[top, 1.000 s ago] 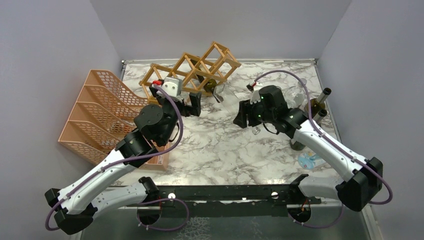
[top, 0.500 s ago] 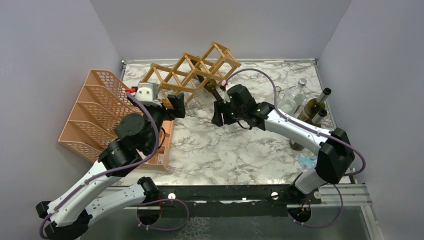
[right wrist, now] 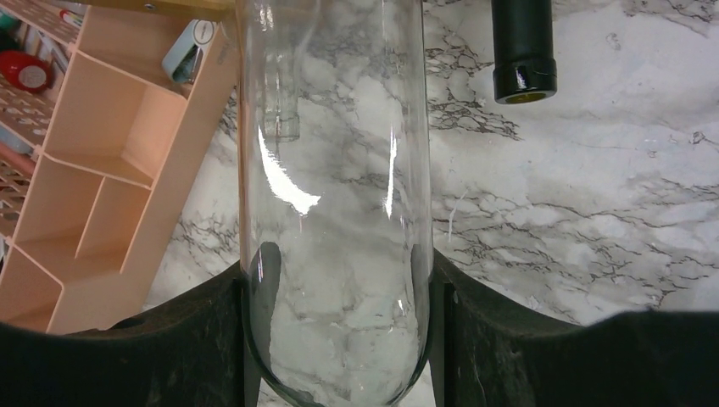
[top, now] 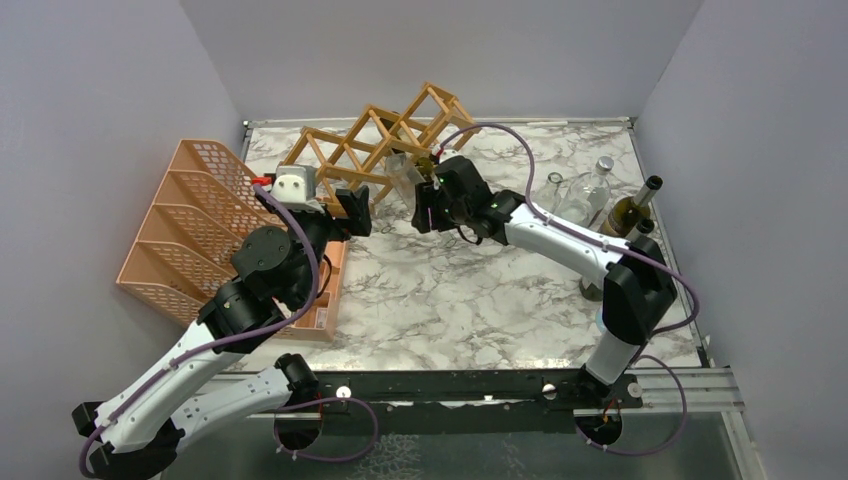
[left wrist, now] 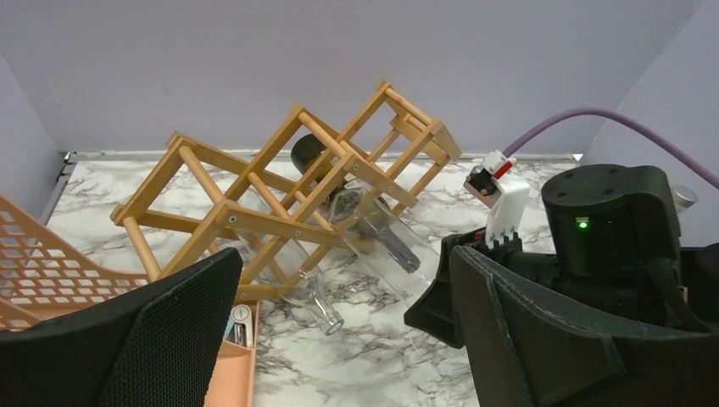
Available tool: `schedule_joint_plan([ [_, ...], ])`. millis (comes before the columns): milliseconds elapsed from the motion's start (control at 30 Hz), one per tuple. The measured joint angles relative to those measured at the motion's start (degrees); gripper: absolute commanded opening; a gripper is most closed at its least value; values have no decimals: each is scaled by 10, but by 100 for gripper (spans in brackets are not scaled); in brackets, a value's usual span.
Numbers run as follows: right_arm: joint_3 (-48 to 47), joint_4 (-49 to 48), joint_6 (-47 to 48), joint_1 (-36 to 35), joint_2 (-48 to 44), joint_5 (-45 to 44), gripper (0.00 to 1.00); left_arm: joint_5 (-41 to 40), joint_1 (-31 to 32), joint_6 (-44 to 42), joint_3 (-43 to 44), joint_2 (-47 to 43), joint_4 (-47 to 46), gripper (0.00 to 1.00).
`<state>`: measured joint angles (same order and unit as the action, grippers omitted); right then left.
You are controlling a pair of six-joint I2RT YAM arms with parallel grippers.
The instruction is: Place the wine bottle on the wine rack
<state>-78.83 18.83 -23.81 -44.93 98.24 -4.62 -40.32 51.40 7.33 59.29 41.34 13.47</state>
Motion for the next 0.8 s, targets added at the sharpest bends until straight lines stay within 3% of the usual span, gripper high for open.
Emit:
schedule_joint_plan([
  [333, -37, -39, -54, 0, 52, -1, 1, 30, 0, 10, 2, 11, 8, 99],
  [700, -177, -55, -66, 3, 177, 6, 1, 68, 0, 20, 15, 30, 38, 99],
  [800, -216, -54, -63, 4, 211, 6, 6, 78, 0, 15, 27, 33, 55, 99],
])
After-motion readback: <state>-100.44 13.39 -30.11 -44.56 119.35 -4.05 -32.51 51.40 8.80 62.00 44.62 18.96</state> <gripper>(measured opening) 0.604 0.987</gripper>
